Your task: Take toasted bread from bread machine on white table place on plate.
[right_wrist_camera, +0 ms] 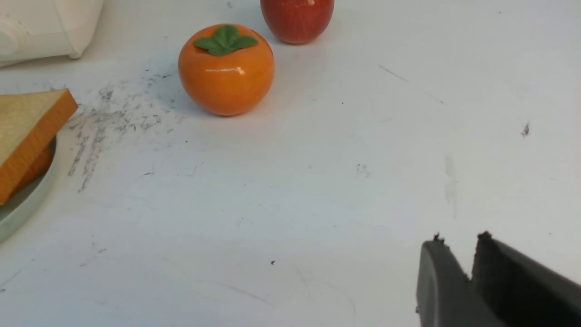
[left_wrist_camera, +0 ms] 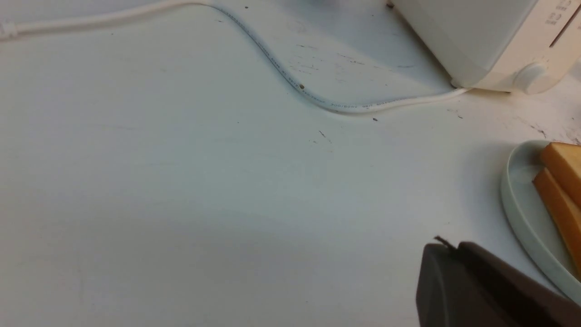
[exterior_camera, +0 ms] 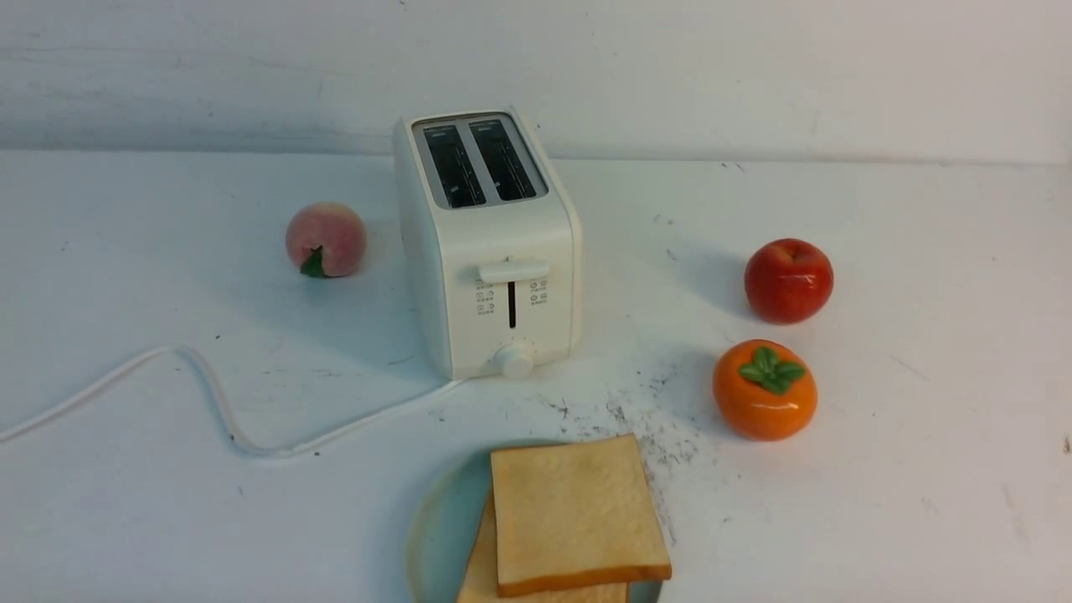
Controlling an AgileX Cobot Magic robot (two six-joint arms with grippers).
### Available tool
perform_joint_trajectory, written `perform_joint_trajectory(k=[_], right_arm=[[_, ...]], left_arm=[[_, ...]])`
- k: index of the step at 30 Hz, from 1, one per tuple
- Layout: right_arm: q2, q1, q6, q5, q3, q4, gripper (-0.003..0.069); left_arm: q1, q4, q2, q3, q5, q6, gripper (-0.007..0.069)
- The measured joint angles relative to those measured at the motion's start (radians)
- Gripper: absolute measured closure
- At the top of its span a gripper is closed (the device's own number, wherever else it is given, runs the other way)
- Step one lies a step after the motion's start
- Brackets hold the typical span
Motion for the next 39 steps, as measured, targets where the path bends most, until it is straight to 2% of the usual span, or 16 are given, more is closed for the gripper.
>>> perform_joint_trajectory(k=[39], right_arm=[[0.0,0.0,0.001,0.0,0.0,-0.001,0.0503]], left_arm=[[0.0,0.0,0.0,0.0,0.0,0.0,0.0571]])
